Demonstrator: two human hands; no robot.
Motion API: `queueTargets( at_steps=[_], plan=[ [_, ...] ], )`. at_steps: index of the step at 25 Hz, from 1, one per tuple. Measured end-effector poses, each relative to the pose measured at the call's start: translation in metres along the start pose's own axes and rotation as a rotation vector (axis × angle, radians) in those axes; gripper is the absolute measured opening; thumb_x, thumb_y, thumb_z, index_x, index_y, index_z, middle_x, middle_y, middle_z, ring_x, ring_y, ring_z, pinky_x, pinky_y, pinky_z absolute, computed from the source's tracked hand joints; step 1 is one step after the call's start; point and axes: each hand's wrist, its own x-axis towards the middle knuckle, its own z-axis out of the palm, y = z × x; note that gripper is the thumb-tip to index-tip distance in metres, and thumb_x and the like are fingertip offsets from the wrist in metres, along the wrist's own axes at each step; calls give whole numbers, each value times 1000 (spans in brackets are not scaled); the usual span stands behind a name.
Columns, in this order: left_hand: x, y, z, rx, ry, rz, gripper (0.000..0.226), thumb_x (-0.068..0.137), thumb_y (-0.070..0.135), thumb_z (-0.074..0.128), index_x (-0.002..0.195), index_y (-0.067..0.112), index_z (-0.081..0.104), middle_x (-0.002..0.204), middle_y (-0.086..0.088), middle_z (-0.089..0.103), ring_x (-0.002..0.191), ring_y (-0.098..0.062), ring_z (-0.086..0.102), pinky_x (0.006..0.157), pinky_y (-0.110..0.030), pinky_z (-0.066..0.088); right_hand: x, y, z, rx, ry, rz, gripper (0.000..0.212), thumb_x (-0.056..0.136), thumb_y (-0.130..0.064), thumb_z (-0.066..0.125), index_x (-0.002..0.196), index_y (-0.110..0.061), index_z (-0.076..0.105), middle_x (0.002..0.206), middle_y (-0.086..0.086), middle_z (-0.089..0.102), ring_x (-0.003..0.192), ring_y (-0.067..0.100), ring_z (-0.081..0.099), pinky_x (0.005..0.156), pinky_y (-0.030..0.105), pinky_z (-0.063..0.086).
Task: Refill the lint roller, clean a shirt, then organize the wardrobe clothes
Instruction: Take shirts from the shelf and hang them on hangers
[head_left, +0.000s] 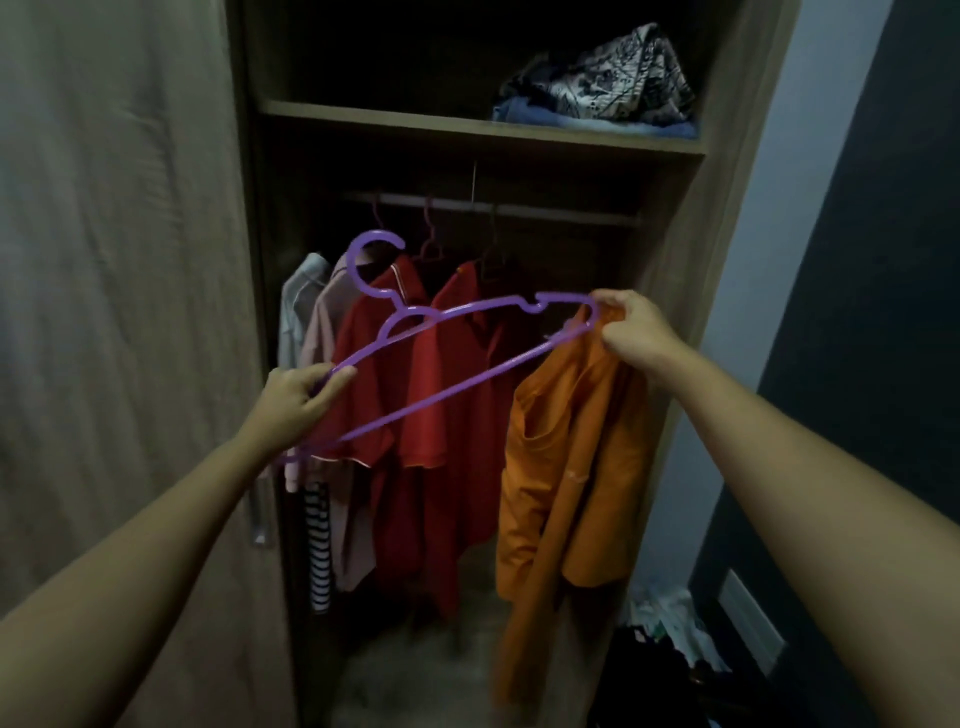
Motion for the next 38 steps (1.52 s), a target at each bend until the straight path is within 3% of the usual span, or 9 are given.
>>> queueTargets(
  at_steps=[6,9,15,18,20,28,31,33,38],
  plan=[
    [7,55,12,-6,-82,255,56,89,52,43,54,8,45,47,6,25,52,-6,33,49,-18,25,-25,-39,-1,-335,-168,-335,61,68,0,51,126,-22,56,135,-2,52,122,28,44,106,41,36],
    [8,77,27,-69,-71,283,58,91,51,43,55,5,44,47,3,28,51,-8,37,48,-16,24,-43,-62,-1,-574,-278,-556,54,70,-23,51,123,-27,57,131,-9,54,115,22,45,92,34,33],
    [-3,97,32,-42,83,169,60,91,59,39,60,8,43,49,-1,37,45,-14,40,49,-28,29,-54,-43,-40,-870,62,-901,58,93,-57,18,83,-19,60,67,6,65,62,30,65,55,34,49],
    [-21,120,37,188,269,268,32,90,46,48,88,14,51,86,-7,57,78,-29,56,65,-37,38,-57,-27,-44,-873,76,-943,70,90,-61,8,71,-16,59,55,6,59,49,27,60,47,26,40],
    [-53,143,54,131,304,432,25,91,40,49,100,16,50,105,-6,48,90,-27,49,74,-38,35,-61,-22,-46,-853,119,-995,69,92,-59,10,67,-16,58,50,4,56,42,24,56,45,22,34],
    [-117,154,115,-40,-601,354,50,83,64,34,85,23,62,98,19,55,115,-11,32,84,-38,24,-71,-19,-69,-827,120,-997,68,93,-59,14,70,-14,59,54,5,57,45,23,56,45,32,49],
    [-125,126,114,-102,-573,137,66,73,77,30,103,29,64,106,32,47,120,-5,26,90,-35,17,-76,-2,-89,-843,121,-996,64,95,-55,19,67,-13,58,51,5,56,41,22,54,41,29,47],
    [-126,92,108,-216,-503,16,77,67,88,34,108,29,64,102,38,53,111,0,42,96,-35,32,-81,13,-106,-937,136,-1033,57,95,-51,27,63,-14,57,46,4,53,36,22,50,36,23,39],
    [-75,80,82,-181,-546,240,67,89,69,32,88,14,70,81,12,64,79,5,54,74,-17,44,-101,44,-88,-1100,-30,-977,53,92,-50,27,56,-21,53,39,-6,42,29,9,33,45,5,6]
  ],
)
